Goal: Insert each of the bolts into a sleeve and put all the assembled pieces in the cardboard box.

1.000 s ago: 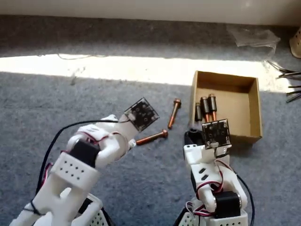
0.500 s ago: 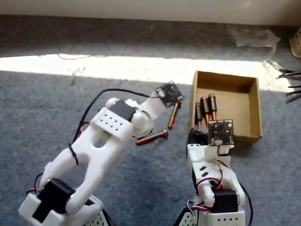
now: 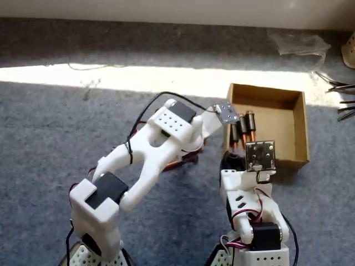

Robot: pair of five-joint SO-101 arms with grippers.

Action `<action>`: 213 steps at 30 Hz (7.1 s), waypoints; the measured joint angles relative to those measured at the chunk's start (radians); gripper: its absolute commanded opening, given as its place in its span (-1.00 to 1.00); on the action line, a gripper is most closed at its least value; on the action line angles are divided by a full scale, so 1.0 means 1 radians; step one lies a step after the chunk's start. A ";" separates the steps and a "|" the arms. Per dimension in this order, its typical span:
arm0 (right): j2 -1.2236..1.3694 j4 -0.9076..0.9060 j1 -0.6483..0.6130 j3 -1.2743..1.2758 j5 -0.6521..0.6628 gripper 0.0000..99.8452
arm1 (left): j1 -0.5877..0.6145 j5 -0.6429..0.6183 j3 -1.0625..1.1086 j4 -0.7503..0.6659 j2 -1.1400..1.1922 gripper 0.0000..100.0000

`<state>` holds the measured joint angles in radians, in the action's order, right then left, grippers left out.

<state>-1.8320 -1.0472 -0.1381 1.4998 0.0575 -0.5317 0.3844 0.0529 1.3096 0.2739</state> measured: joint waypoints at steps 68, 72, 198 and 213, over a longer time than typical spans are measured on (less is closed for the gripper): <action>0.000 0.000 0.038 0.000 0.000 -0.99 | -0.006 0.002 -0.081 -0.110 0.209 -0.66; 0.000 0.000 0.038 0.000 0.000 -0.99 | -0.011 0.002 -0.092 -0.110 0.210 -0.66; 0.000 0.647 -0.488 0.169 -0.002 -0.99 | 0.367 -0.850 0.928 -0.644 -1.768 -0.96; 0.000 0.647 -0.483 0.169 -0.002 -0.99 | 0.054 -0.671 1.040 -0.779 -1.769 -0.96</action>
<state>-1.8320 -0.3997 -0.6214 1.6686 0.0560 -0.4780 -0.2862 1.0932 0.5301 -1.4952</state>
